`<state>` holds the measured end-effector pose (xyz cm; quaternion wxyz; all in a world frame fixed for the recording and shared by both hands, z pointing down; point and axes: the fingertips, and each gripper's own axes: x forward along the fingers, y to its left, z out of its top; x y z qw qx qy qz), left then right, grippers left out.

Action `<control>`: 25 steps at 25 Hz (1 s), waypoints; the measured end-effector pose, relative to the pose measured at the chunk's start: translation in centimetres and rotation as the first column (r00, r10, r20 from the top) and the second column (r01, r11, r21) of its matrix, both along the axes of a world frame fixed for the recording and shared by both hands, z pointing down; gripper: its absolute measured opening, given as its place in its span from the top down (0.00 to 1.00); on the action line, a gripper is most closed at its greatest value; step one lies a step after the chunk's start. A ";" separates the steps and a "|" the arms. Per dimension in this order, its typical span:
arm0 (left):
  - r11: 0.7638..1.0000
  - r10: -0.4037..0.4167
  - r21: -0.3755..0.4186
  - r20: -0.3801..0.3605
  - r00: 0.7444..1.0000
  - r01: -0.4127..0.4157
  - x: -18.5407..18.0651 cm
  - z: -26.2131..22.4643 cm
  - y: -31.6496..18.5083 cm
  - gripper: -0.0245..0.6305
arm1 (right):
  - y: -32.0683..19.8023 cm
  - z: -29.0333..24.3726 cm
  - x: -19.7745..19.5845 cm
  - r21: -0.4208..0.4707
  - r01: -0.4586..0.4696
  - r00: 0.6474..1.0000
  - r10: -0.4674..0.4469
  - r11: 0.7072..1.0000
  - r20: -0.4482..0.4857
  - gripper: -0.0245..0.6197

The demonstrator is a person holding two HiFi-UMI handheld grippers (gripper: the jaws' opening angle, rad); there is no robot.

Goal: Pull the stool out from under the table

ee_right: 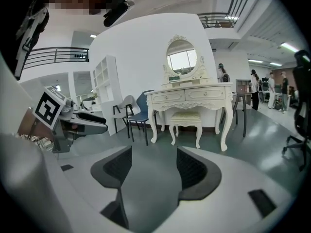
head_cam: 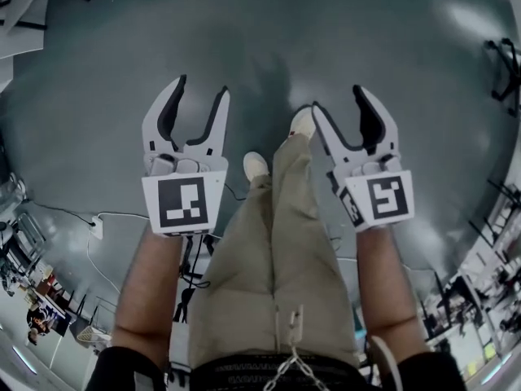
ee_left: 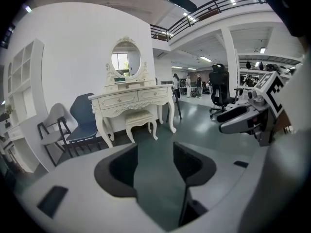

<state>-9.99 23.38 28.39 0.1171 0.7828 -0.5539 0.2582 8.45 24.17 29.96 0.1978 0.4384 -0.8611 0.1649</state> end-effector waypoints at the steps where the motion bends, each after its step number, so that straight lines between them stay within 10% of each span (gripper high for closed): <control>1: 1.000 -0.005 0.000 -0.007 1.000 0.005 0.1 -0.1 -0.5 0.63 | -0.4 0.1 0.2 0.003 0.000 1.000 0.000 1.000 -0.006 0.55; 25: 0.990 -0.138 -0.012 -0.038 0.990 0.138 1.8 -0.7 -11.2 0.63 | -12.4 -1.5 2.0 -0.011 0.132 0.991 -0.132 0.991 0.005 0.55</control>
